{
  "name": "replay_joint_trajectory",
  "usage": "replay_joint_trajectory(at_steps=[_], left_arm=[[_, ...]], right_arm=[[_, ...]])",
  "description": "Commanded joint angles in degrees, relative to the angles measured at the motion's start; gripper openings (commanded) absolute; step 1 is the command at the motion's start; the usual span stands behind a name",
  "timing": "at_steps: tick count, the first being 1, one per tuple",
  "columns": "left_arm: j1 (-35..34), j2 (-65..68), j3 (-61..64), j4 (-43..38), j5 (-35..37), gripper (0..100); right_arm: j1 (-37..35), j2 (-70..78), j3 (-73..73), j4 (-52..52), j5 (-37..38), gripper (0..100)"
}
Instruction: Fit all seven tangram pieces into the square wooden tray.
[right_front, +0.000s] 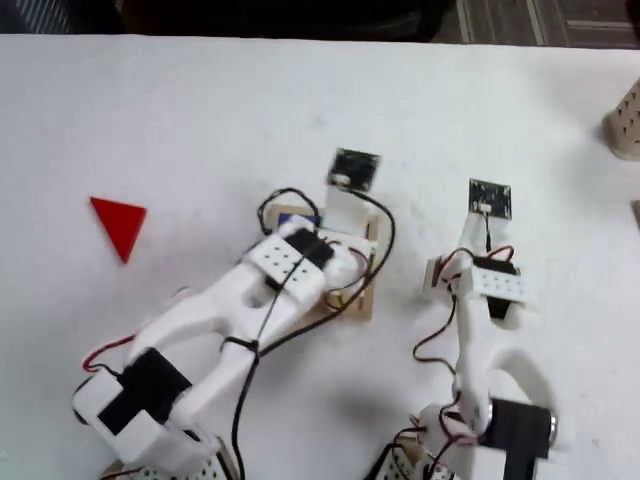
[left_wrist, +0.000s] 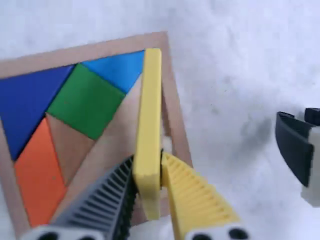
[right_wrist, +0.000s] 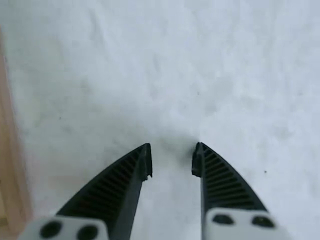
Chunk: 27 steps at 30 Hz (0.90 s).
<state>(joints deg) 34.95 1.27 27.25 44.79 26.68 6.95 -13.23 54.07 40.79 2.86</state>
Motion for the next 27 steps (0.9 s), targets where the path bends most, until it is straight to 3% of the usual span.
replay_joint_trajectory(at_steps=[1, 10, 19, 27], left_arm=[[1.9, -0.5, -0.5, -2.2, -1.8, 2], [1.5, 0.0, 1.2, -3.0, 0.9, 2], [1.2, 0.0, 4.4, -9.6, 1.0, 2], [-2.0, 0.0, 10.1, -14.8, 1.0, 22]], right_arm=[[0.7, 3.3, -5.9, 1.5, -0.4, 13.7], [1.5, 9.4, -12.0, 5.6, -0.4, 13.7], [1.5, 9.4, -11.8, 5.6, -0.2, 13.7], [2.2, 9.4, -11.7, 5.6, -0.1, 13.7]])
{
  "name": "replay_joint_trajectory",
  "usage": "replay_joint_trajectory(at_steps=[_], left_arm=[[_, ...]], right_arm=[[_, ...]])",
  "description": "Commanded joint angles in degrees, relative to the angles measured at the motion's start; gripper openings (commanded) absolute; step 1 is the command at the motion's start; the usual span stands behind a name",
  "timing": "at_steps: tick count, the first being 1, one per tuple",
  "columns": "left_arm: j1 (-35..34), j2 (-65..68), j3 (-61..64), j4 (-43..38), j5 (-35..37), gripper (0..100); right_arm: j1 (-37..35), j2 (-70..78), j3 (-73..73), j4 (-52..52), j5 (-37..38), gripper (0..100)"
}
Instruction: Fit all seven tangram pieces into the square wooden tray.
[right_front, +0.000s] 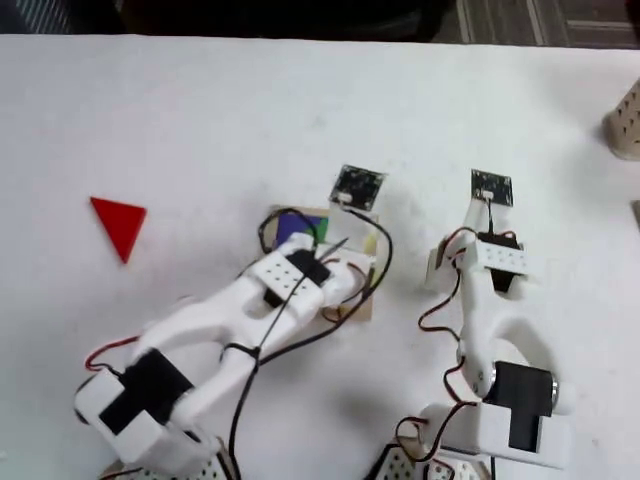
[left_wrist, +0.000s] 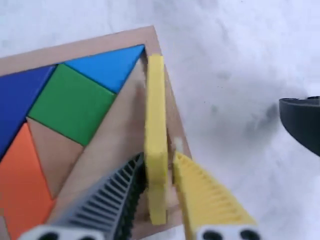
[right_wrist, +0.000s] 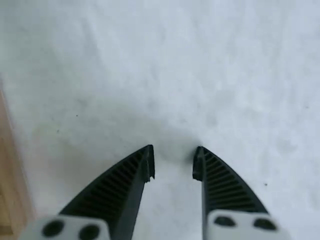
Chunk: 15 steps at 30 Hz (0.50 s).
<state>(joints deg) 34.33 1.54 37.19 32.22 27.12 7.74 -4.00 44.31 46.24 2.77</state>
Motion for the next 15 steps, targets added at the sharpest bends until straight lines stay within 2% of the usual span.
replay_joint_trajectory(at_steps=[1, 15], left_arm=[[-1.7, -0.3, 0.4, -1.9, 0.5, 24], [-8.3, -0.8, 0.3, 1.3, 0.1, 25]], right_arm=[[1.4, 0.1, -1.9, 0.1, 0.0, 13.7], [1.1, 0.1, -1.8, 0.1, 0.1, 13.7]])
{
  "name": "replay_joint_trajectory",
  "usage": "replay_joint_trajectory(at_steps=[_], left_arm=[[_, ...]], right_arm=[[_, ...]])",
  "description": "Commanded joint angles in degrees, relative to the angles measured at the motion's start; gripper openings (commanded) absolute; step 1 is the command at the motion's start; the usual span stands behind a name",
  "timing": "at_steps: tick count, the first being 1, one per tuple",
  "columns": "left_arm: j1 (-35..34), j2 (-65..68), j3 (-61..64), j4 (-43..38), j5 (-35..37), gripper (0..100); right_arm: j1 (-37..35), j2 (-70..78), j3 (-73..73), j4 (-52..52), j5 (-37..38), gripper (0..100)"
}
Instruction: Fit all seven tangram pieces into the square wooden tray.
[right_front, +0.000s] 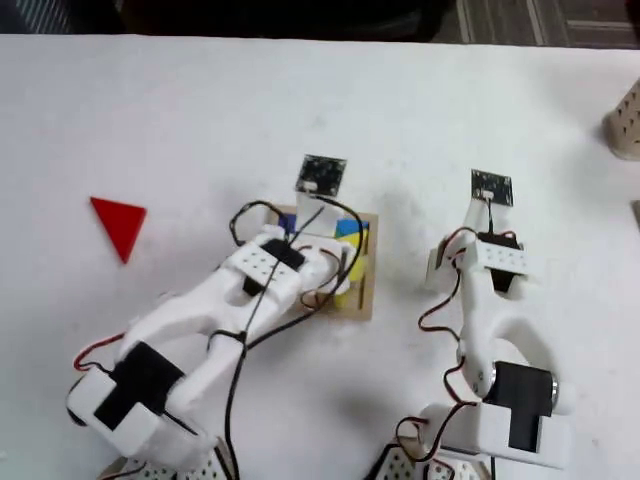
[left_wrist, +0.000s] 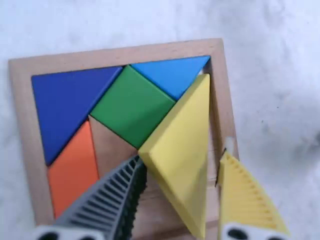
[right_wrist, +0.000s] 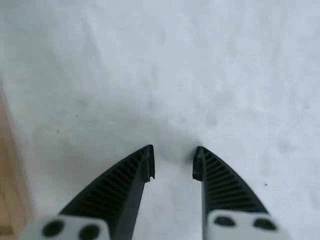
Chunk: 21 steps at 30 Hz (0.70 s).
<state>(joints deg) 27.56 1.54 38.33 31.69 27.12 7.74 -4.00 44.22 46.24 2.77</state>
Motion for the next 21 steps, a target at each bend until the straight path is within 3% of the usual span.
replay_joint_trajectory(at_steps=[1, 6, 11, 17, 21], left_arm=[[-1.8, -0.9, -0.9, 2.4, 0.1, 25], [-1.9, -2.7, -1.1, 4.9, -0.3, 25], [-2.5, -10.9, 0.0, 10.8, -6.5, 25], [-1.5, -18.0, 5.5, 11.7, -12.1, 25], [3.6, -18.0, 9.0, 11.3, -12.7, 15]], right_arm=[[1.1, 0.1, -1.8, 0.1, 0.1, 13.7], [1.1, 0.1, -1.8, 0.1, 0.1, 13.7], [1.1, 0.1, -1.8, 0.1, 0.1, 13.7], [1.0, 0.1, -1.8, 0.1, 0.1, 13.7], [1.0, 0.1, -1.8, 0.1, 0.1, 13.7]])
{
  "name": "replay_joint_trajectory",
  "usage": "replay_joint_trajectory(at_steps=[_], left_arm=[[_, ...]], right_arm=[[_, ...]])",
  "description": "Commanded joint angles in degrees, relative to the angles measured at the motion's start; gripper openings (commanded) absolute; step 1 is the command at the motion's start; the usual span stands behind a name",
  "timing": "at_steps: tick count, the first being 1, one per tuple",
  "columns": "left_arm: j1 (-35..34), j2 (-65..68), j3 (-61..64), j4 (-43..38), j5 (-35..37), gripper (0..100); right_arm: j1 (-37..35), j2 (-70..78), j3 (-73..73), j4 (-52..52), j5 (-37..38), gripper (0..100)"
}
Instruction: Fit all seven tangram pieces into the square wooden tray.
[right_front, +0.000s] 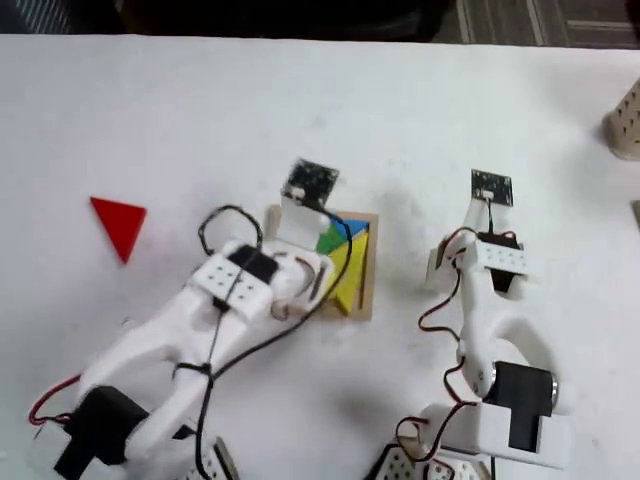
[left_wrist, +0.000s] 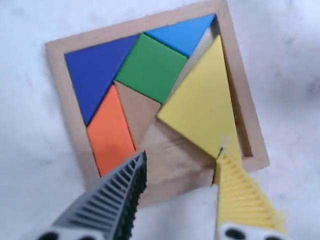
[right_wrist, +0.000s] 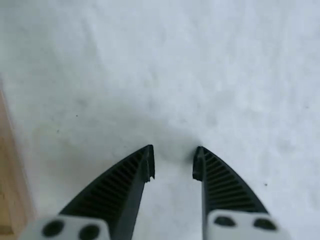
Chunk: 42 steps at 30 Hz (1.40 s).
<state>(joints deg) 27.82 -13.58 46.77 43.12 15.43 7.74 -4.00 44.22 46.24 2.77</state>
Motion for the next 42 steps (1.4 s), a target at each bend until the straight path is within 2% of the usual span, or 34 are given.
replay_joint_trajectory(at_steps=[1, 3, 5, 12, 18, 22, 30, 37, 42], left_arm=[[4.4, -2.9, 0.9, -0.2, -1.2, 10], [5.5, -2.9, 1.0, -0.3, -1.2, 1], [5.5, -2.9, 1.1, -1.1, -1.1, 4], [5.3, 5.9, -1.7, -4.2, -0.8, 2], [5.3, 14.1, -9.7, -1.8, -0.8, 2], [5.6, 14.5, -10.2, -1.8, -0.9, 2], [10.6, 14.9, -10.0, -8.1, -0.9, 2], [8.0, 14.9, -9.8, -11.6, -0.8, 2], [7.0, 14.4, -9.7, -9.7, -0.9, 2]], right_arm=[[1.0, 0.1, -1.8, 0.1, 0.1, 13.7], [1.0, 0.1, -1.8, 0.1, 0.1, 13.7], [1.0, 0.1, -1.7, 0.1, 0.1, 13.7], [1.0, 0.1, -1.7, 0.2, 0.1, 13.7], [1.0, 0.1, -1.7, 0.2, 0.1, 13.7], [1.0, 0.1, -1.7, 0.2, 0.1, 13.7], [1.0, 0.1, -1.7, 0.2, 0.1, 13.7], [1.0, 0.1, -1.7, 0.2, 0.1, 13.7], [1.0, 0.1, -1.7, 0.2, 0.1, 13.7]])
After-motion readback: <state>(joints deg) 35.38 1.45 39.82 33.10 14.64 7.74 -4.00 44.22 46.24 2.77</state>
